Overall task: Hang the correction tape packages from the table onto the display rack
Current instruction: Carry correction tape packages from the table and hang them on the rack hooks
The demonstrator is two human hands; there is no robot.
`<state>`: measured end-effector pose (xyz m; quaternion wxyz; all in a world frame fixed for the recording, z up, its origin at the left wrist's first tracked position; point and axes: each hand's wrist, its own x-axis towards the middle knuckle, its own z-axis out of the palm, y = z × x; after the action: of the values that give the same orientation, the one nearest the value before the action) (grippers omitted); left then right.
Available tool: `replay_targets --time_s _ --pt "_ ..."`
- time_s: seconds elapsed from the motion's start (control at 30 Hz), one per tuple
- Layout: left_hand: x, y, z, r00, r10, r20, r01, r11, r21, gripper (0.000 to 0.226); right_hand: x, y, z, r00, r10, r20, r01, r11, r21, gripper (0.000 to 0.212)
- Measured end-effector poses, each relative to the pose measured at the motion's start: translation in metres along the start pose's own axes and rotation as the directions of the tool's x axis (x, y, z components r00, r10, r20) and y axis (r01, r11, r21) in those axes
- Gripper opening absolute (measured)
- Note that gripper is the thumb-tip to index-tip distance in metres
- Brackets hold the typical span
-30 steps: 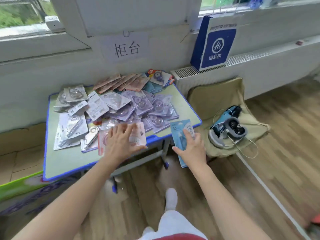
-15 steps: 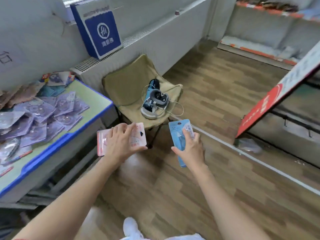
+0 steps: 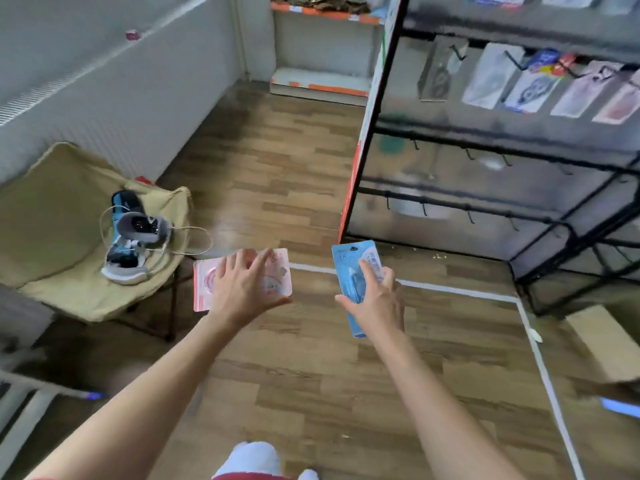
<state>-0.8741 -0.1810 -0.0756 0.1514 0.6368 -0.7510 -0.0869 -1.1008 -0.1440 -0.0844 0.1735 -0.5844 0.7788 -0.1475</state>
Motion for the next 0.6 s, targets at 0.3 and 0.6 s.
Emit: replay_targets --time_s 0.3,0.6 --pt "0.12 0.106 0.045 0.977 0.202 0.066 -0.201 0.979 -0.01 0.096 0.088 0.102 -0.056 0.989 0.104 -0.105 -0.103 0.994 0.02 0.081" --pt "0.276 0.209 0.074 0.975 0.217 -0.045 -0.22 0.974 -0.056 0.092 0.223 0.168 -0.137 0.948 0.128 -0.291 -0.143 0.989 -0.03 0.082"
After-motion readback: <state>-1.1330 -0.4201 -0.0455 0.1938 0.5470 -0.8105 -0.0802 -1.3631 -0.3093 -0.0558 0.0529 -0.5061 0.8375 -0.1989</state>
